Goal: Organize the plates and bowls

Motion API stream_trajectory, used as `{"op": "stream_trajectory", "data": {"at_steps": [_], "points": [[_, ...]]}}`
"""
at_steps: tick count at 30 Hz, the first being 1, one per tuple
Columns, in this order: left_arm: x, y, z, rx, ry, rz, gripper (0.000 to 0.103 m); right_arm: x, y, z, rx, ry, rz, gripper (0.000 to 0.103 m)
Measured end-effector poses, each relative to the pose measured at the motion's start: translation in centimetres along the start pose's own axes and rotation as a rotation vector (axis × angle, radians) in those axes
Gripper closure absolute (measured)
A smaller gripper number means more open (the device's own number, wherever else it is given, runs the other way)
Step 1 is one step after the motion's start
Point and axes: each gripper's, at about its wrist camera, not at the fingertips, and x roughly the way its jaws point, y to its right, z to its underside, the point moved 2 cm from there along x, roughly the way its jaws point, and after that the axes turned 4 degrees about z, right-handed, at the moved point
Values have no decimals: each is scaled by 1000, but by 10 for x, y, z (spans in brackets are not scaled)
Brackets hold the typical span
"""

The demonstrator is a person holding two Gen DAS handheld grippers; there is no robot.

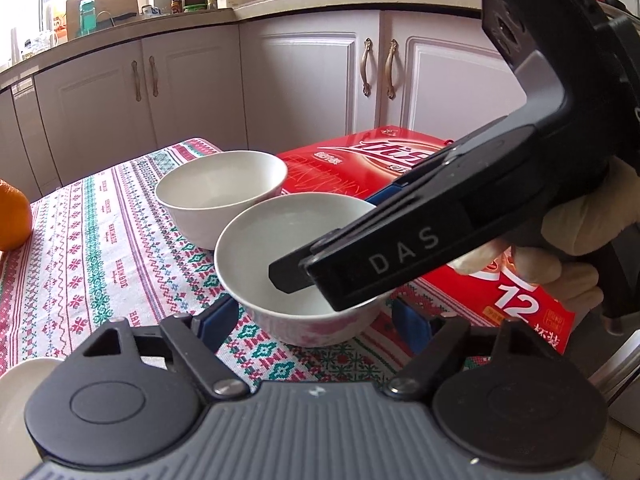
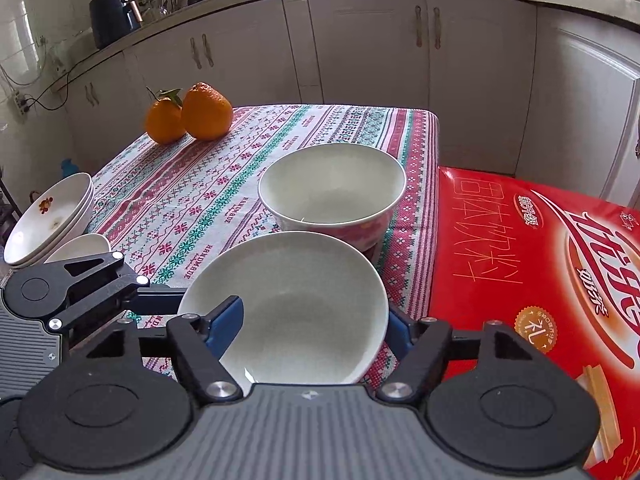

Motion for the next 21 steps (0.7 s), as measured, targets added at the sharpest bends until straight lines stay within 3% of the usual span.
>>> {"op": "stream_trajectory", "data": {"at_steps": [21], "points": [[-2,-1,-1,10,2,7,20,-1,6,-3,14,-7,-53,25]]}}
